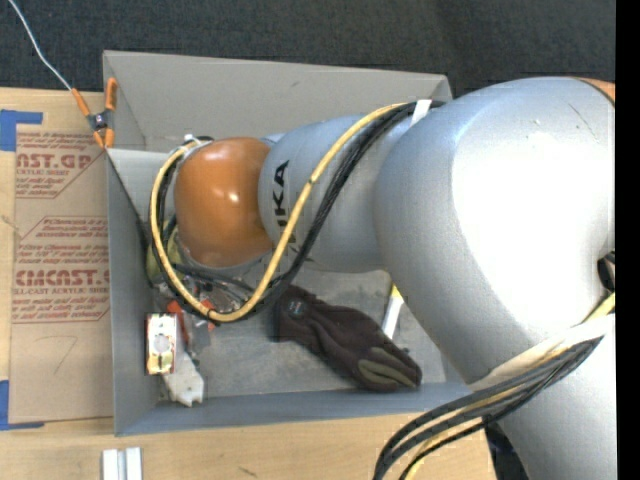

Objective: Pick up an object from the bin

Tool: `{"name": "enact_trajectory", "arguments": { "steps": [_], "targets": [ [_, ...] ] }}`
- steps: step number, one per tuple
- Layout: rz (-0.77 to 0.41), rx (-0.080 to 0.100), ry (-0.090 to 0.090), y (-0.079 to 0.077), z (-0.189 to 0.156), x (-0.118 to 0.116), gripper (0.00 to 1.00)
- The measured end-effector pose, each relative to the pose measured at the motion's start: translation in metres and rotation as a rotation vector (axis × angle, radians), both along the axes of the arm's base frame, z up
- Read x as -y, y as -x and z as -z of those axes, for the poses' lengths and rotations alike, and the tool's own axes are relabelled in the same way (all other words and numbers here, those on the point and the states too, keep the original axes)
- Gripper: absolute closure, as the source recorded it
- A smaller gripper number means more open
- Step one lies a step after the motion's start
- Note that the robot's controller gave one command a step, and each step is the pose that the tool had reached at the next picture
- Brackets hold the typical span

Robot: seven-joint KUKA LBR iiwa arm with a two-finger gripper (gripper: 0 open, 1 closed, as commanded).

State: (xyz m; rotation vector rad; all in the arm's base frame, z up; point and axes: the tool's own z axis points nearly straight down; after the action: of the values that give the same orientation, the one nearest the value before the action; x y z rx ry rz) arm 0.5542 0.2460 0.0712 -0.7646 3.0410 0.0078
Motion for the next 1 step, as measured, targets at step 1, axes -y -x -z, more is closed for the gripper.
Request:
{"name": "enact_trajectory", "arguments": {
  "steps": [1],
  "targets": [
    [-0.001, -0.007, 0.003, 0.0023, -0.0066, 0.0009, 1.0]
  ]
}}
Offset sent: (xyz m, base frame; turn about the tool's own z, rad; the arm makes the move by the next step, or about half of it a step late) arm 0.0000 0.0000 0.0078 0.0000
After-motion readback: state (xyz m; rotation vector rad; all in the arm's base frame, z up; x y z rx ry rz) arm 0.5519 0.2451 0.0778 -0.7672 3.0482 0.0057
